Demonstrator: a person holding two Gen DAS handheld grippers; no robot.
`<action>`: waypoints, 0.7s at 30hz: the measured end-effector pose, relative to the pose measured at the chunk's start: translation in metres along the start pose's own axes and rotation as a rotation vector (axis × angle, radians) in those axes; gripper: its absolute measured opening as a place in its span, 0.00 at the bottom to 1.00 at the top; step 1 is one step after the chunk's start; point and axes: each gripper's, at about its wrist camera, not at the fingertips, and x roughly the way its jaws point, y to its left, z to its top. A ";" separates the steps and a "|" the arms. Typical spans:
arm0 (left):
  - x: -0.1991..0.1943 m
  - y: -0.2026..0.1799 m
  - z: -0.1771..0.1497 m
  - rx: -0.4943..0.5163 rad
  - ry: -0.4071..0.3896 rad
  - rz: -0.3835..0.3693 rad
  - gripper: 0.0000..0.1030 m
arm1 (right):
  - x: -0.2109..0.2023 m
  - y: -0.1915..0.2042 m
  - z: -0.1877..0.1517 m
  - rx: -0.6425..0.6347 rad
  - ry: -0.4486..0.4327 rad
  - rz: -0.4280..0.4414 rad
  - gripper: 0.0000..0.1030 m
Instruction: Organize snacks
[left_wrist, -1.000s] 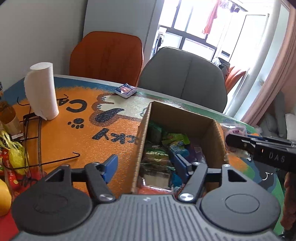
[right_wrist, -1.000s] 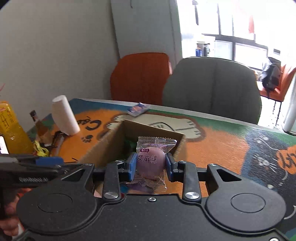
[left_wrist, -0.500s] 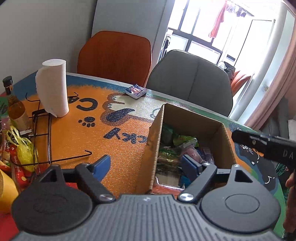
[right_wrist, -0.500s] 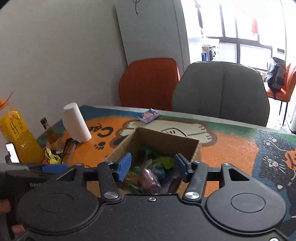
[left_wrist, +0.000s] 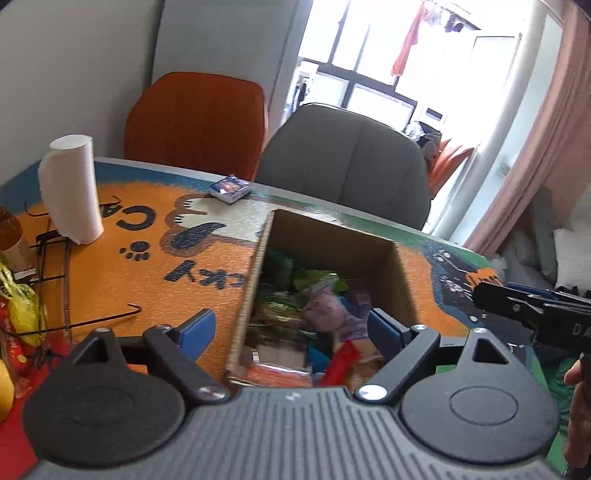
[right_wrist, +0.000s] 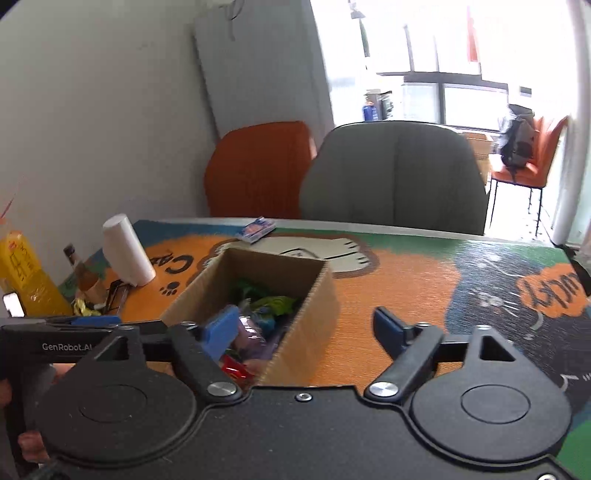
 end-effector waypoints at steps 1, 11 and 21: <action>-0.001 -0.003 0.000 0.002 -0.007 -0.004 0.87 | -0.005 -0.006 -0.001 0.017 -0.010 -0.009 0.92; -0.012 -0.038 -0.003 0.041 -0.023 -0.020 0.91 | -0.046 -0.045 -0.011 0.096 -0.054 -0.087 1.00; -0.026 -0.054 -0.016 0.067 -0.033 -0.038 1.00 | -0.076 -0.063 -0.029 0.127 -0.075 -0.113 1.00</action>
